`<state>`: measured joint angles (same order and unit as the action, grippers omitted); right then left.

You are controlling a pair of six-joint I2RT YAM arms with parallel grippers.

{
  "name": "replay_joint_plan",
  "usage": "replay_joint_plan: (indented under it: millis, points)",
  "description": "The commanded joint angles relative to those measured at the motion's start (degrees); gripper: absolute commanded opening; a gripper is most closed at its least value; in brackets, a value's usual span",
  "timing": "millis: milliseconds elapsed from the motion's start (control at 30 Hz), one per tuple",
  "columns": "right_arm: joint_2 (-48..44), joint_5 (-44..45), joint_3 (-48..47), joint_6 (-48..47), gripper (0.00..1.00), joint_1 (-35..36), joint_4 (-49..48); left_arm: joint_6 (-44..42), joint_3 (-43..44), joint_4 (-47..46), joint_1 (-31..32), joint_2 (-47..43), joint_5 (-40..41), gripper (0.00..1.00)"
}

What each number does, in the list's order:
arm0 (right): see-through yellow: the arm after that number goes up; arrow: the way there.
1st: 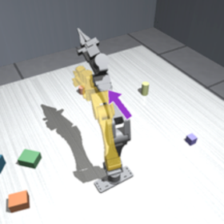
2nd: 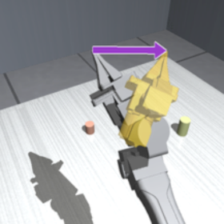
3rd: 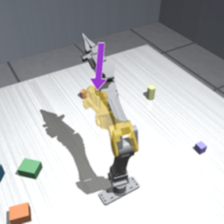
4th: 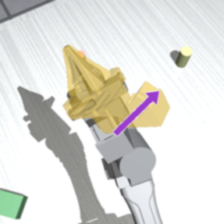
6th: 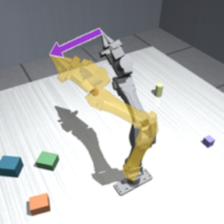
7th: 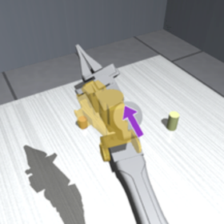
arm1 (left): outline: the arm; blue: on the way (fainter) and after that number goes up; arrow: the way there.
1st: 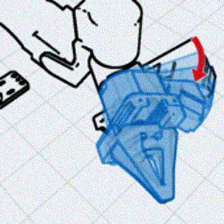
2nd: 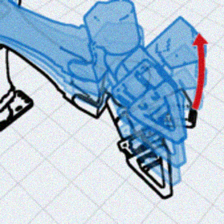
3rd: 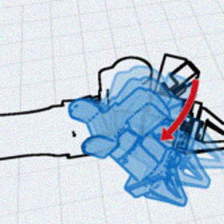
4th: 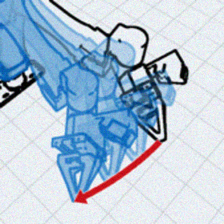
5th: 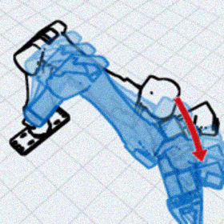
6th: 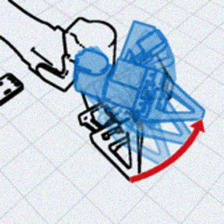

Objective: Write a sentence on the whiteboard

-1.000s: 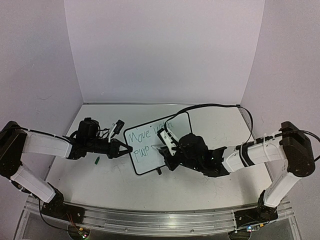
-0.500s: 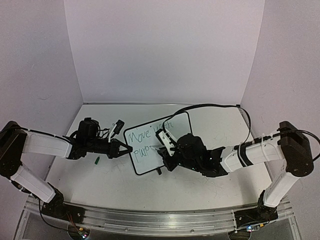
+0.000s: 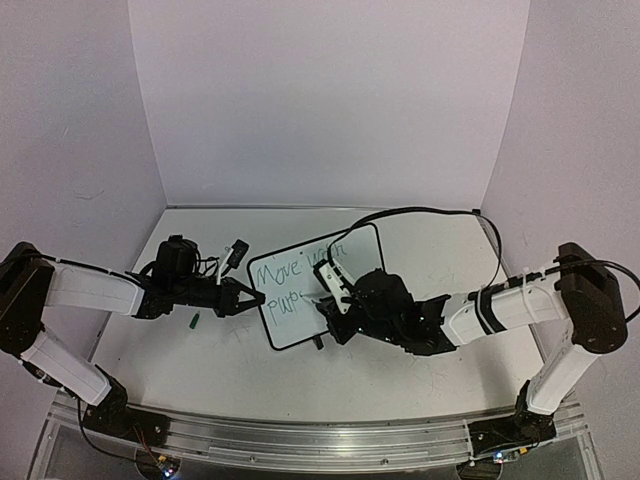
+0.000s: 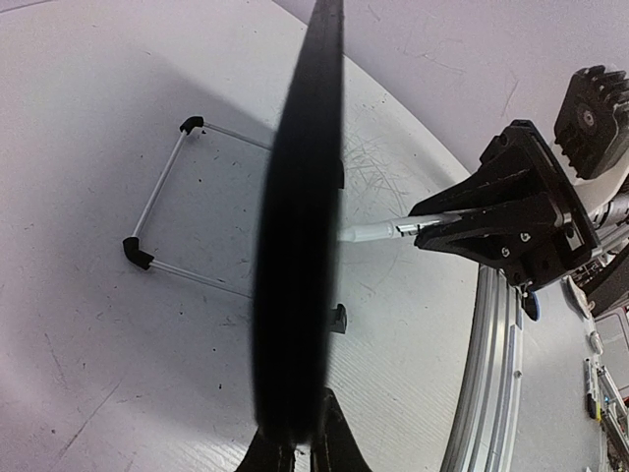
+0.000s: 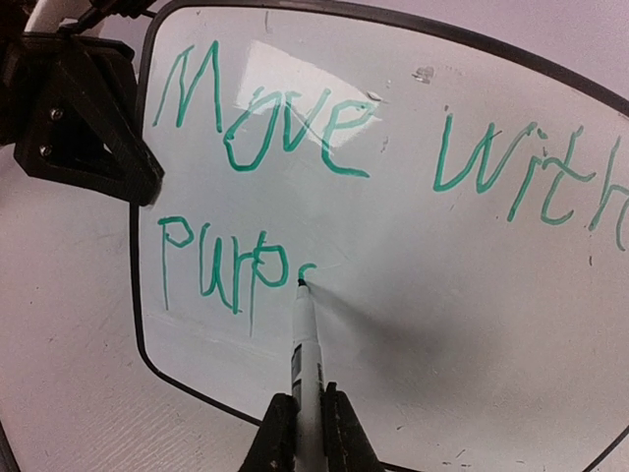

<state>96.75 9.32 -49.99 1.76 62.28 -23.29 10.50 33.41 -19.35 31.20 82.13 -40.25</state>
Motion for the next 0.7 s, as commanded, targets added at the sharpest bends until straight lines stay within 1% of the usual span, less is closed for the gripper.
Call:
replay_joint_plan:
  millis: [0,133,433,667]
  points:
    - [-0.52,0.06,0.73,0.66,0.0,-0.11,0.17,-2.68,1.43,1.85,0.09,-0.48,2.72,0.0]
    - [-0.26,0.35,1.07,0.8,0.0,-0.12,0.49,-2.68,1.46,1.86,0.11,-0.48,2.74,0.0]
    - [-1.24,4.02,1.12,2.33,0.0,-1.0,0.72,-2.68,1.4,1.86,0.09,-0.52,2.71,0.0]
    - [-1.57,5.35,0.19,2.21,0.0,-1.49,-0.66,-2.68,1.31,1.87,0.09,-0.7,2.72,0.0]
